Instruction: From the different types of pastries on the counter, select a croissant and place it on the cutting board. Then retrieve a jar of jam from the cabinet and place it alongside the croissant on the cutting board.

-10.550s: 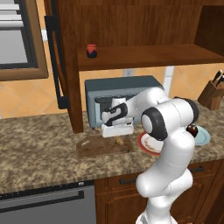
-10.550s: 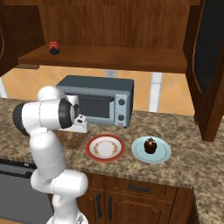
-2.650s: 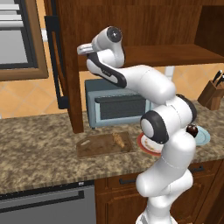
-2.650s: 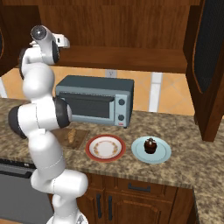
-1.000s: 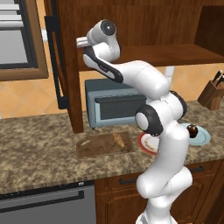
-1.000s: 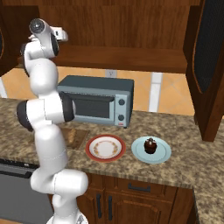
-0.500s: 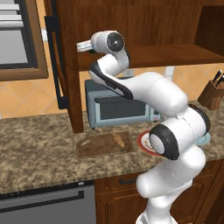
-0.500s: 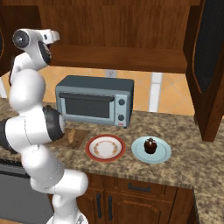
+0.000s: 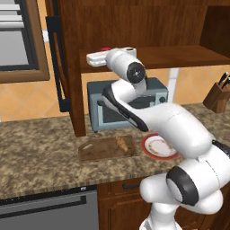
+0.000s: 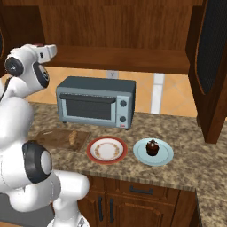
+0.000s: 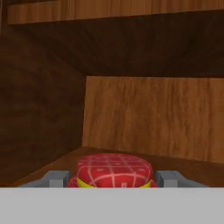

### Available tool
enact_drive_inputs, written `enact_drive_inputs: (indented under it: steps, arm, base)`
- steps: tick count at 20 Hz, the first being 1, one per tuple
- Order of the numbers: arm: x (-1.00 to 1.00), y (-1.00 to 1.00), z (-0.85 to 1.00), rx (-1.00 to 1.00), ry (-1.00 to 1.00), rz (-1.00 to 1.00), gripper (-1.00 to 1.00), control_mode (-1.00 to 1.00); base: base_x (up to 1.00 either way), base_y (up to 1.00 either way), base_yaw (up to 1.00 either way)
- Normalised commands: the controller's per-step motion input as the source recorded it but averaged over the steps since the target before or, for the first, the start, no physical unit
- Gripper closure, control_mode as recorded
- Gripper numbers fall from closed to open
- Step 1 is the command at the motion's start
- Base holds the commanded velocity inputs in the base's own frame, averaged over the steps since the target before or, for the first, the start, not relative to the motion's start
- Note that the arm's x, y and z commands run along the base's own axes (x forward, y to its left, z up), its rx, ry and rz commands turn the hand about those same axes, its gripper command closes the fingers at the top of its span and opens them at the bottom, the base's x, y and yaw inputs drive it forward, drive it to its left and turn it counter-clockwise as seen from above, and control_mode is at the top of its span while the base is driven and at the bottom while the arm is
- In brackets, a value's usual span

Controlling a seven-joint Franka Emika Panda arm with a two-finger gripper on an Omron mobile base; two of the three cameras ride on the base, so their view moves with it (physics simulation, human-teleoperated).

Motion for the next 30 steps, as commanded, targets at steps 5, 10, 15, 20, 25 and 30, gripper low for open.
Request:
enact_drive_inputs:
  steps: [5,10,15,20,25,30]
  arm:
    - [-0.89,-0.13,0.48,0.24,0.00,0.00,1.00,-1.00]
    - [-1.00,-0.21,0.11,0.06,0.06,0.06,1.00,-1.00]
    - [-1.00,-0.38,0.00,0.00,0.19,0.09,1.00,-1.00]
    - [-1.00,-0.44,0.00,0.00,0.21,0.07,1.00,-1.00]
    - [-0.93,-0.40,-0.01,0.00,0.05,0.12,1.00,-1.00]
    - [-0.89,-0.28,-0.35,-0.02,-0.06,0.15,1.00,-1.00]
  base:
    - [0.00,0.00,0.00]
    - [0.00,0.00,0.00]
    - [0.00,0.00,0.00]
    - [0.00,0.00,0.00]
    - [0.00,0.00,0.00]
    - [0.00,0.00,0.00]
